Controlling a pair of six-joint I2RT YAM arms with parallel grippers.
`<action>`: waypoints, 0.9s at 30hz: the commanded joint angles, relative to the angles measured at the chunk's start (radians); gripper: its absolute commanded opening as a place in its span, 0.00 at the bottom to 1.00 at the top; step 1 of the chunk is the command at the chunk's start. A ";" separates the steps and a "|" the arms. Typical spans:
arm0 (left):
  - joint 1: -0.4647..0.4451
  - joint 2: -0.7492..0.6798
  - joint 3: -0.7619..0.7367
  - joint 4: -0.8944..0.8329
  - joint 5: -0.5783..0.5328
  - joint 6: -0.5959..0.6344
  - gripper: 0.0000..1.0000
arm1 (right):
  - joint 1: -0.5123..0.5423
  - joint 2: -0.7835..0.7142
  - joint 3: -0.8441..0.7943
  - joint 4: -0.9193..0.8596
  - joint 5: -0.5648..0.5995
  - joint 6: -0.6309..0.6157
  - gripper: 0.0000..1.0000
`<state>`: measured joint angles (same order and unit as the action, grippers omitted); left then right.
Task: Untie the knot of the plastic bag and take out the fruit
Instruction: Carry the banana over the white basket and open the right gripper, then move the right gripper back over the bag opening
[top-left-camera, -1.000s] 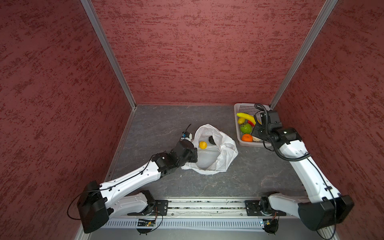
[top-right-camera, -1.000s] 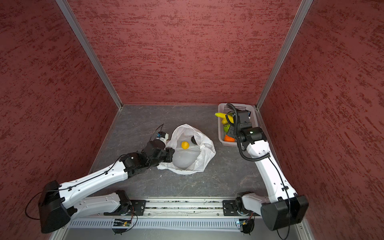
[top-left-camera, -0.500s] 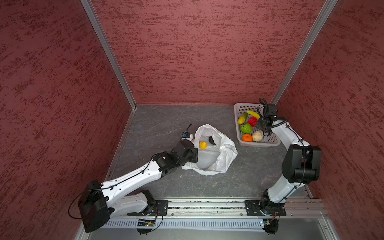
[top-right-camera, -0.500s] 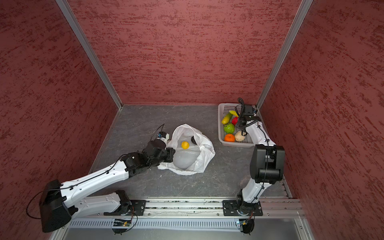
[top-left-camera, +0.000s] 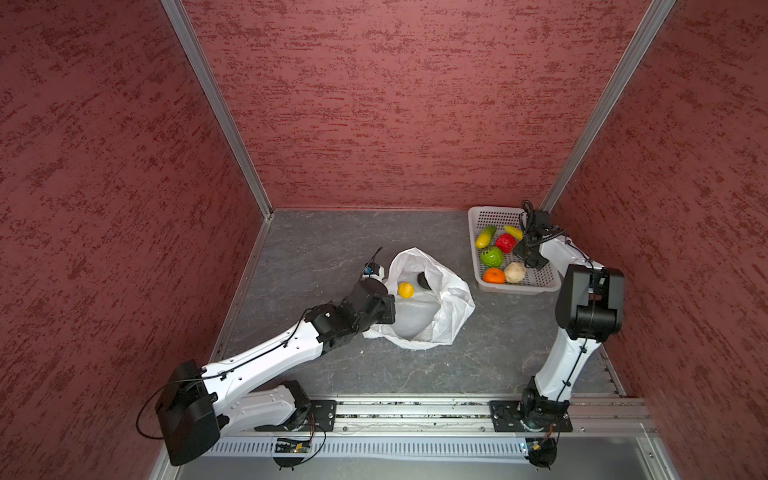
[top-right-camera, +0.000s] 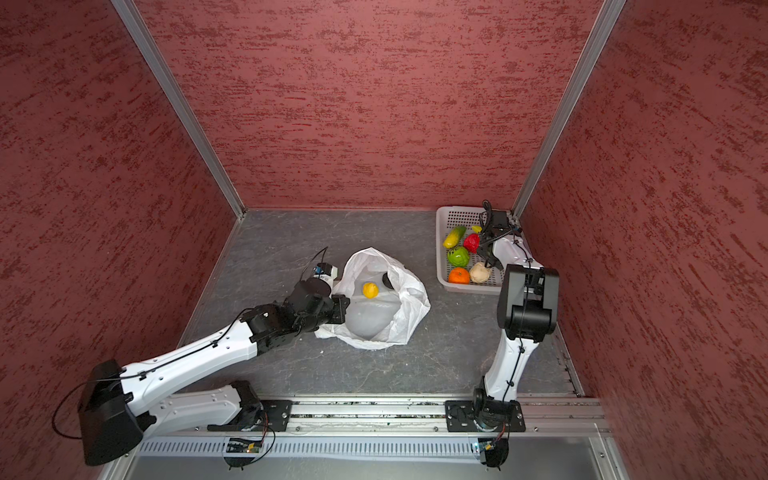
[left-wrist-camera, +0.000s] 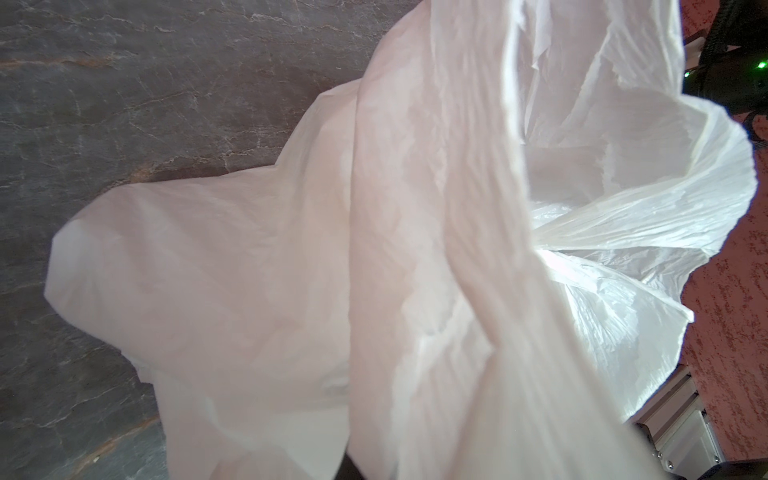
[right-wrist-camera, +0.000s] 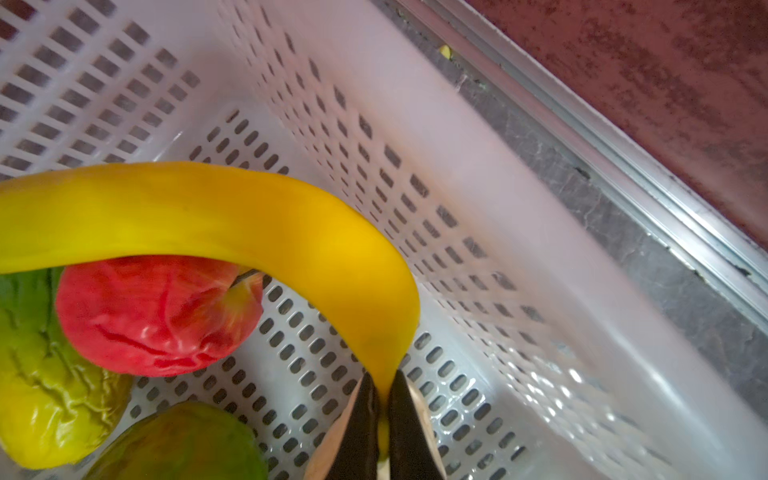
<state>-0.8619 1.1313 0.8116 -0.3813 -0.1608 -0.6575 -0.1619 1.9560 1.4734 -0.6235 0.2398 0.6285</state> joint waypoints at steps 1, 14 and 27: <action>0.007 -0.019 -0.009 0.014 0.000 0.002 0.00 | -0.007 0.012 0.041 -0.017 0.035 0.054 0.28; 0.009 -0.028 -0.018 0.019 0.008 0.004 0.00 | -0.006 -0.105 -0.009 0.042 -0.078 0.011 0.51; 0.001 -0.054 -0.048 0.031 0.014 0.019 0.00 | 0.154 -0.355 -0.077 -0.089 -0.283 -0.151 0.62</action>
<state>-0.8585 1.0988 0.7784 -0.3775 -0.1547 -0.6567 -0.0673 1.6688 1.4246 -0.6483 0.0357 0.5220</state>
